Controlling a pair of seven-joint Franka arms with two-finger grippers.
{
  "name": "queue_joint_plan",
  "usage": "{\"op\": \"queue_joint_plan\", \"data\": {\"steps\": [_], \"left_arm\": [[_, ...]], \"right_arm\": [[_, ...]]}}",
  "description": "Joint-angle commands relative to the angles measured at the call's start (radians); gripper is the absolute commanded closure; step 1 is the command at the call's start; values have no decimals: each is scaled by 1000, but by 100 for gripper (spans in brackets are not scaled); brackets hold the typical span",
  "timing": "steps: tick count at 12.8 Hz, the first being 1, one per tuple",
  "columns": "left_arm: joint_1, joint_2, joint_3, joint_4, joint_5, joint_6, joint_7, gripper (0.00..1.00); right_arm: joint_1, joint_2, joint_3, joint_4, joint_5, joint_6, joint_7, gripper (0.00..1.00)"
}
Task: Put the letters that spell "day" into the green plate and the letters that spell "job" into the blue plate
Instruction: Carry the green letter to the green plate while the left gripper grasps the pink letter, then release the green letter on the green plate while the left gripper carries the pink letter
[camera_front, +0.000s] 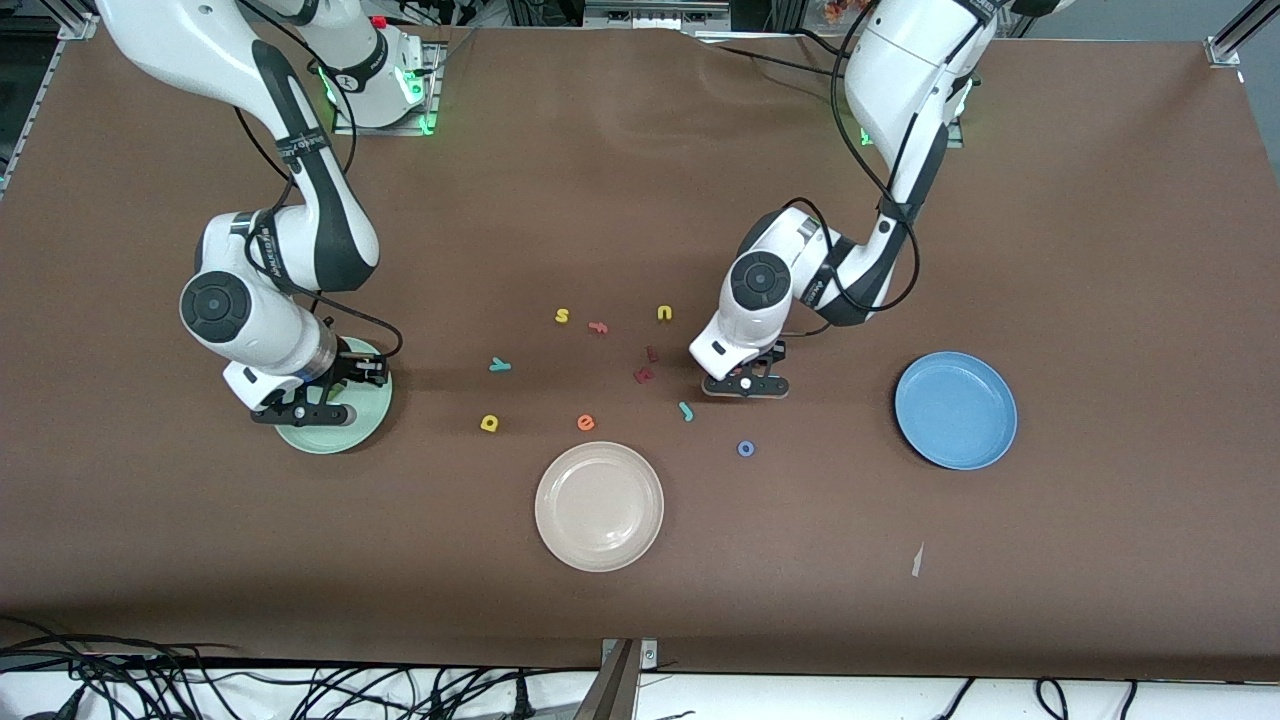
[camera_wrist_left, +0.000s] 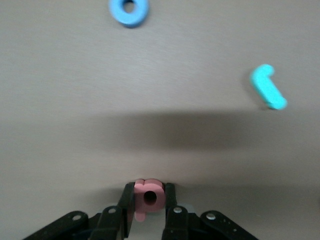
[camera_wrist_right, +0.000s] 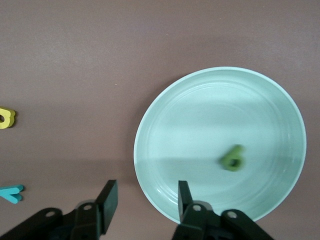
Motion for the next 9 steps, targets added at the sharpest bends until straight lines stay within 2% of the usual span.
{"op": "queue_joint_plan", "data": {"steps": [1,4,6,9], "left_arm": [[78,-56,2,71,33,-192,112,100],[210,-90,4,84,33,-293,344,100],[290,-94,6,82,36,-323,494,100],[391,-87,4,82,165,-323,636,100]], "right_arm": [[1,-5,5,0,-14,4,9,40],[42,-4,40,20,-9,8,136,40],[86,43,40,87,-9,15,222,40],[171,157,40,223,-11,16,373,40]]}}
